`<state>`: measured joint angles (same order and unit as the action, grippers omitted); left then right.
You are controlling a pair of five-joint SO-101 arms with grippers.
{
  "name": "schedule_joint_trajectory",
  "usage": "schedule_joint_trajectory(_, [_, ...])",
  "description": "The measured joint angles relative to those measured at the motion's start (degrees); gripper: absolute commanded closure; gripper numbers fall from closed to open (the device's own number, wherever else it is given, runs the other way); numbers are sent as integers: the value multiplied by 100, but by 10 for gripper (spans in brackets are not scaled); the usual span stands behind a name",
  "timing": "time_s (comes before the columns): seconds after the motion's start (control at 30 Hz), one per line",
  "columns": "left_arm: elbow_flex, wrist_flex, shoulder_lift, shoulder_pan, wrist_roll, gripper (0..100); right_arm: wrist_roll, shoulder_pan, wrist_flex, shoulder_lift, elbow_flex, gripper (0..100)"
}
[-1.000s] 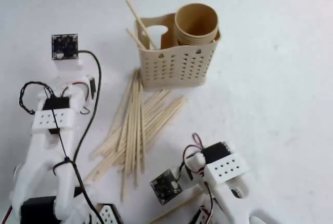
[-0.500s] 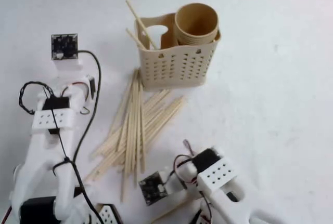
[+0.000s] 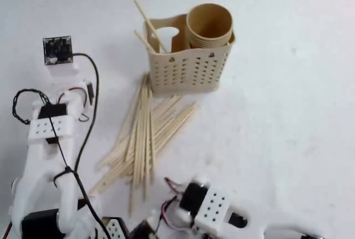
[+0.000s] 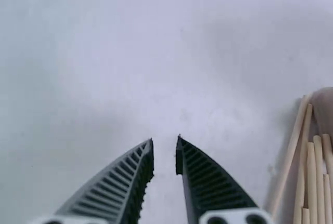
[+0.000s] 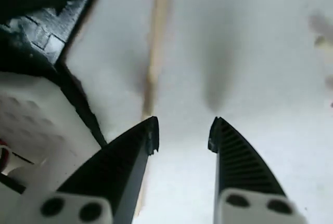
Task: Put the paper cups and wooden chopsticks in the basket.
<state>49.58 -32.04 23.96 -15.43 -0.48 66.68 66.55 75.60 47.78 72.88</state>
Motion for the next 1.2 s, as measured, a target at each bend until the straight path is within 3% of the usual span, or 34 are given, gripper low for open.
schedule_joint_trajectory(0.13, [-18, 0, -62, 0, 0, 907, -202, 554, -114, -220, 0, 825])
schedule_joint_trajectory(0.4, [-932, -396, -1046, 0, 0, 909, -255, 624, -589, -1389, -132, 829])
schedule_joint_trajectory(0.6, [-1345, -782, -1310, -35, 0, 909, -747, 633, -615, -1600, -211, 833])
schedule_joint_trajectory(0.8, [-1345, -844, -1310, -35, 0, 909, -703, -9, -721, -1635, -220, 922])
schedule_joint_trajectory(1.2, [-1345, -949, -1310, -123, 18, 909, -290, -1811, -1108, -1723, -334, 981])
